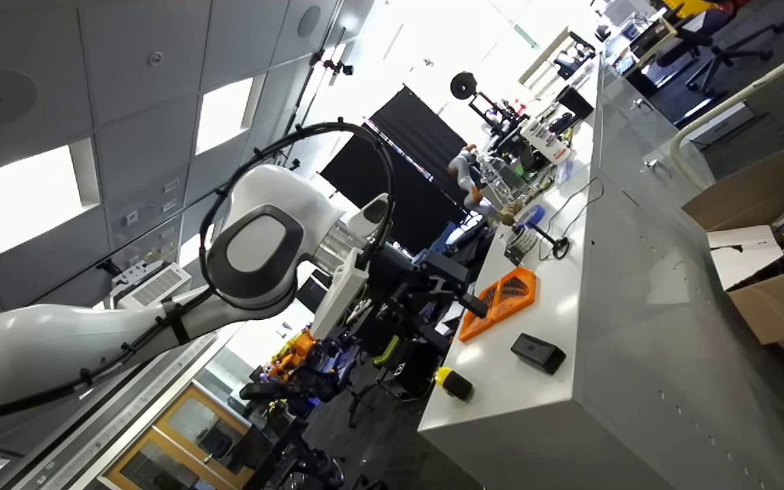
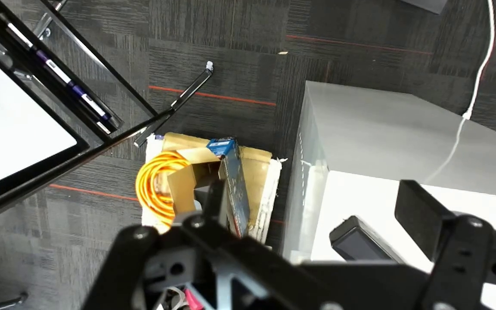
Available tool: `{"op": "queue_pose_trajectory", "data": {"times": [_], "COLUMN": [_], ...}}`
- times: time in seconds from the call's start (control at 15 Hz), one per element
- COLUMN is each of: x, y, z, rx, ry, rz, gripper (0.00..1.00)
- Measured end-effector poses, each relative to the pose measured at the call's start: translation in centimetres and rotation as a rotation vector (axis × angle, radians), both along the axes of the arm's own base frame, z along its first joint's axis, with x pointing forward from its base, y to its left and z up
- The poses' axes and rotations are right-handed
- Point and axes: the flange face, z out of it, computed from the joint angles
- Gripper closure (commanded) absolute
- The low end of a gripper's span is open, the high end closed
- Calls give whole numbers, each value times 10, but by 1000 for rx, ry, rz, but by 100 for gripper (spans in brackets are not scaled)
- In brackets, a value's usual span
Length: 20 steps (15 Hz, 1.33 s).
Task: Move the duster to the left
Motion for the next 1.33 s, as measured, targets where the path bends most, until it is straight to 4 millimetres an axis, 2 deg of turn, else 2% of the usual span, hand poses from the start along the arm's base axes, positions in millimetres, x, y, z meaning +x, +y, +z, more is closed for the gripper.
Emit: {"op": "queue_pose_trajectory", "data": {"times": [0.27,0.73,1.0,1.33], "x": [20,66,94,125], "y": [4,33,58,94], "z": [-6,-70,-94,-121], "rx": [42,187,181,113], "ry": [-104,-39,3,-19], "rz": [100,468,657,782], "gripper": [0,0,0,0]}}
